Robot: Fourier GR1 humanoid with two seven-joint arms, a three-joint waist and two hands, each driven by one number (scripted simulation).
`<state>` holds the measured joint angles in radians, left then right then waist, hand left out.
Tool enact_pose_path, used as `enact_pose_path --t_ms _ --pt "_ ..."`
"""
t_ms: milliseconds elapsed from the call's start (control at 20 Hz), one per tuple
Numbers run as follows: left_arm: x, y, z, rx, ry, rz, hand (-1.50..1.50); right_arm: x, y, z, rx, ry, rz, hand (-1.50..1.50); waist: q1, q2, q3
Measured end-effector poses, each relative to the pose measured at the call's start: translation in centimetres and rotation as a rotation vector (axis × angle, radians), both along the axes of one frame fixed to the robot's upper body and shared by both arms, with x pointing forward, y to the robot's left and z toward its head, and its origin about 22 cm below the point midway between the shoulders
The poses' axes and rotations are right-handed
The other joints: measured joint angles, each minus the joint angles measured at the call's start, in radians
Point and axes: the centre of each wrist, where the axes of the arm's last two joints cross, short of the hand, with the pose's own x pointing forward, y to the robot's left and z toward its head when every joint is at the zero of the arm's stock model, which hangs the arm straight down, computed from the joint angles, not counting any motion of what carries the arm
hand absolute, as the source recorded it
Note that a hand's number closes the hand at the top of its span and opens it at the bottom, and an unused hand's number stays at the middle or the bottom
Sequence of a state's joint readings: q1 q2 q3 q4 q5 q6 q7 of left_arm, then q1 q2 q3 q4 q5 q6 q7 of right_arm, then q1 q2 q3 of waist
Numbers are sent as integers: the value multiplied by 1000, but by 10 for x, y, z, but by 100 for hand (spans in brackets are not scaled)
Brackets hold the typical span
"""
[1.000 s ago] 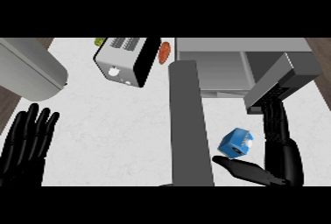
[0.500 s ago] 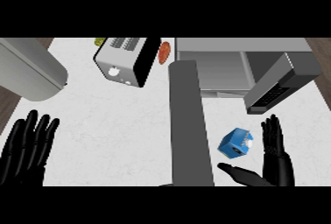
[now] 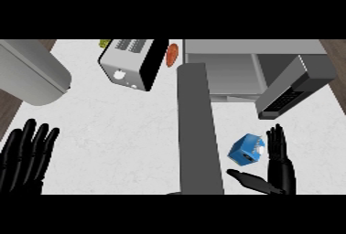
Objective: Pick up the milk, place it into the microwave and close the microwave
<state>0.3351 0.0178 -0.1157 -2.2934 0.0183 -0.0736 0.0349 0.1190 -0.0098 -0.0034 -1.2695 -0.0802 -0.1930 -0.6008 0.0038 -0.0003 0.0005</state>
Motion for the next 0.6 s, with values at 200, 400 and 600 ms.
enact_pose_path --t_ms 200,400,600 --pt "-2 0 -1 6 -6 -2 -150 7 -12 -22 16 0 -5 -150 1 0 0" --pt "-7 -5 1 4 -3 -3 -150 9 -17 -41 9 10 -4 -150 2 0 0" --pt "-3 -4 -3 4 -7 -4 -150 8 -23 -55 -3 23 14 150 1 0 0"
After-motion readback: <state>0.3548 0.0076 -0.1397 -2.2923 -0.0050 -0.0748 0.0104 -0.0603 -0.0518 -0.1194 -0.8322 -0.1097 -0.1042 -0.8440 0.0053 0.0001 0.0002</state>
